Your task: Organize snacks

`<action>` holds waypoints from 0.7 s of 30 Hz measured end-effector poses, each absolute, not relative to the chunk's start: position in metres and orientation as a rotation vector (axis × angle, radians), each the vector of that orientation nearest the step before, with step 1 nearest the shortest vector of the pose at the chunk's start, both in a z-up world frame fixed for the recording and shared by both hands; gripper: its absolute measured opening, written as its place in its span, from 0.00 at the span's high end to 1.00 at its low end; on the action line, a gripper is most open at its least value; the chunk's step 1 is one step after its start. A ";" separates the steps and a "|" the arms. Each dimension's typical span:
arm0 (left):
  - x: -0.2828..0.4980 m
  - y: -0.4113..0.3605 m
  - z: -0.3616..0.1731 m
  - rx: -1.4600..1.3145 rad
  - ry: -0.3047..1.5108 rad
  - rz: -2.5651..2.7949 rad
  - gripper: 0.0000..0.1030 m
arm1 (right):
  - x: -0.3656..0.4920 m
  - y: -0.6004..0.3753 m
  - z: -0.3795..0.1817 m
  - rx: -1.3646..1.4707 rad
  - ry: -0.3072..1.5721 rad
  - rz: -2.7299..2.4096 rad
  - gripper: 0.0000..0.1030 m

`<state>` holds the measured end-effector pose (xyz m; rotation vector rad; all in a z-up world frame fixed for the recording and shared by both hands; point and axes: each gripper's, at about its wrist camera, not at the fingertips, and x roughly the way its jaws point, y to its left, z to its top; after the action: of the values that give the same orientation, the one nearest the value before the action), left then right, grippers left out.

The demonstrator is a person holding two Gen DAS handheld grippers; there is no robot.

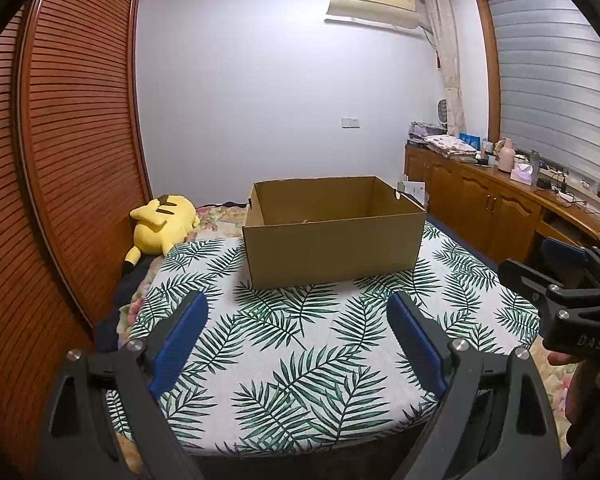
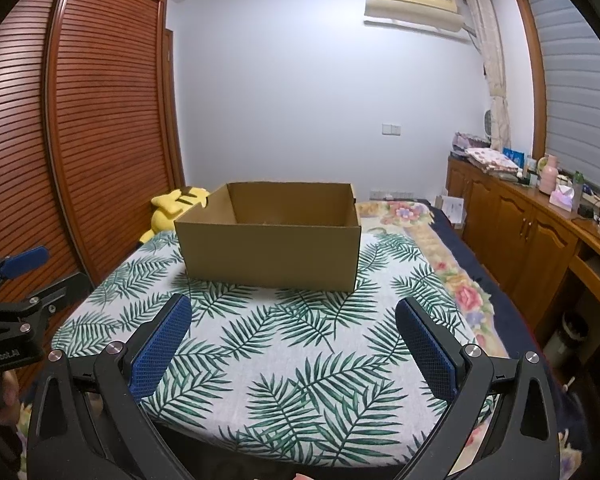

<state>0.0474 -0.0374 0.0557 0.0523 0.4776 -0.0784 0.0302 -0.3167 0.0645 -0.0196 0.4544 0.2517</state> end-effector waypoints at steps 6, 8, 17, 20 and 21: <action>0.047 -0.037 0.056 0.053 0.479 -0.077 0.11 | 0.030 -0.316 0.065 -0.018 0.454 0.252 0.00; 0.047 -0.037 0.056 0.051 0.479 -0.077 0.11 | 0.029 -0.316 0.065 -0.019 0.455 0.251 0.00; 0.048 -0.037 0.054 0.051 0.480 -0.072 0.11 | 0.028 -0.316 0.065 -0.019 0.455 0.250 0.00; 0.048 -0.037 0.054 0.052 0.482 -0.075 0.11 | 0.028 -0.314 0.065 -0.019 0.456 0.248 0.00; 0.048 -0.037 0.054 0.053 0.483 -0.074 0.11 | 0.028 -0.315 0.065 -0.018 0.457 0.248 0.00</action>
<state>0.0477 -0.0371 0.0539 0.0525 0.4827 -0.0739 0.0280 -0.3146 0.0648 -0.0183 0.4567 0.2479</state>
